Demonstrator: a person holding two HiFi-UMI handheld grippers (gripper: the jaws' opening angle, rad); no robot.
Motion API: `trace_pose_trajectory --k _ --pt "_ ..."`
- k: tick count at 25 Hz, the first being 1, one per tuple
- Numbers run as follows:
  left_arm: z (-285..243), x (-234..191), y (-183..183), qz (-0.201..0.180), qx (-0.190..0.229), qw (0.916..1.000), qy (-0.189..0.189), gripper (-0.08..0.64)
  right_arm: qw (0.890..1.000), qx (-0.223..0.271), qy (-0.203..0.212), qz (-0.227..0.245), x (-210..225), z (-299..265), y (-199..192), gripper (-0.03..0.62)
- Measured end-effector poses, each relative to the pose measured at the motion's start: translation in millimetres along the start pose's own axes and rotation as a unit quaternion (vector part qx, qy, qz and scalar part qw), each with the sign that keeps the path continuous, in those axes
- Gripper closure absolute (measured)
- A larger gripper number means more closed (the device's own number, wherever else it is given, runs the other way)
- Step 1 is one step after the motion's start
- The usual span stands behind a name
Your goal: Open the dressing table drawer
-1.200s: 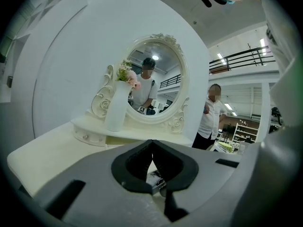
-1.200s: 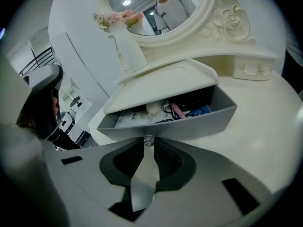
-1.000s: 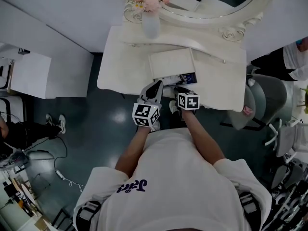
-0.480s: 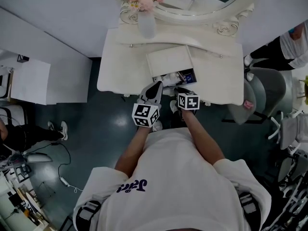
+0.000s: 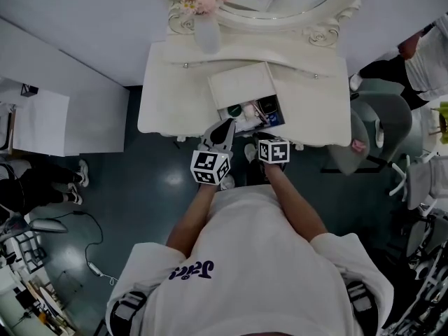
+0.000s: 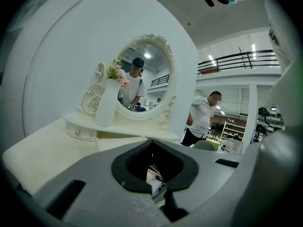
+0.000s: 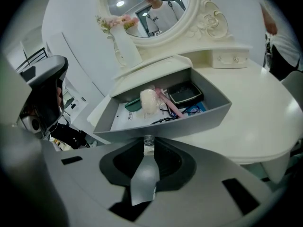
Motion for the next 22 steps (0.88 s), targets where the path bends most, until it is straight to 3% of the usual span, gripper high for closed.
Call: trace_pose_trajectory --k 16,22 --pt "2 2 2 -0.005 -0.001 1.0000 -0.006 0.545 1.000 0.004 -0.002 -0.023 5 5 -4 0.502" --pt "3 -3 20 -0.015 0.012 0.9998 0.002 0.545 0.997 0.058 -0.020 -0.039 11 40 17 0.514"
Point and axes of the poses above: the fingertips, and each gripper's own axes: z backward along the fingers, x to its right, y out of its top, the point moved 10 cm from there along z, backward along the fingers, and after that the axes turned 15 degrees about -y, right-handed, at the moved point
